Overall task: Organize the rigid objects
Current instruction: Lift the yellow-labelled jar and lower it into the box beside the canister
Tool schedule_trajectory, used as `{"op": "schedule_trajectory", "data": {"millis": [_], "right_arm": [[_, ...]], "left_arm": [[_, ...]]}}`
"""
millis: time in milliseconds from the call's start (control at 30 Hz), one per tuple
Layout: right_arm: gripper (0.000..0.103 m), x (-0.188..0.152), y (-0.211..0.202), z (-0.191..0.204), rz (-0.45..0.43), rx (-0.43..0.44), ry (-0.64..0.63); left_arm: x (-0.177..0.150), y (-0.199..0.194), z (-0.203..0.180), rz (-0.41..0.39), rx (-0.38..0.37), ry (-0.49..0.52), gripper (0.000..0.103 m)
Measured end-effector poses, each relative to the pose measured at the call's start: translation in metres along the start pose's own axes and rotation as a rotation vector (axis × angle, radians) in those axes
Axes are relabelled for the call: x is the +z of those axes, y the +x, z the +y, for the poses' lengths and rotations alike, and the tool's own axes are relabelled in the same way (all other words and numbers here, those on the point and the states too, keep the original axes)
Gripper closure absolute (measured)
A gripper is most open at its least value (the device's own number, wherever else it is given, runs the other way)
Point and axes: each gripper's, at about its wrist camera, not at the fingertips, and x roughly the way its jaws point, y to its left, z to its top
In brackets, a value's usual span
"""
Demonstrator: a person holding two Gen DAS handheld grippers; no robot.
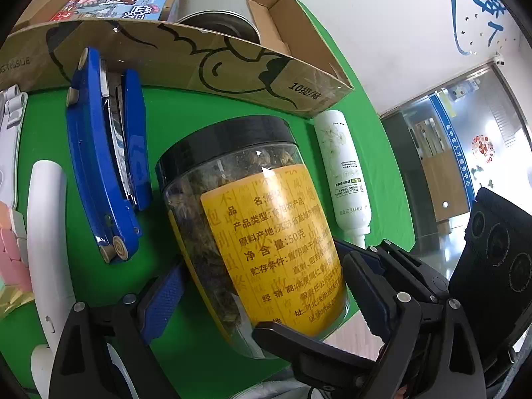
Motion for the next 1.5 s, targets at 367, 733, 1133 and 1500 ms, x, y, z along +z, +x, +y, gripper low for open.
{"op": "schedule_trajectory", "data": {"millis": [367,733,1133,1500], "right_arm": [[0.021,0.000,0.002,0.000,-0.004,-0.008,0.013],[0.022,0.027,-0.030,0.007,-0.136,-0.006,0.008],[0.022,0.118,-0.065,0.014,-0.278,-0.025,-0.087],[0.022,0.168,-0.061,-0.015,-0.229,-0.065,-0.074]], "left_arm": [[0.000,-0.004,-0.010,-0.030,0.034,0.053,0.014],[0.029,-0.055,-0.043,-0.169,0.103,0.188,0.018],[0.119,-0.126,-0.084,-0.299,0.148,0.315,0.018],[0.185,-0.108,-0.117,-0.258,0.133,0.325,0.018]]}}
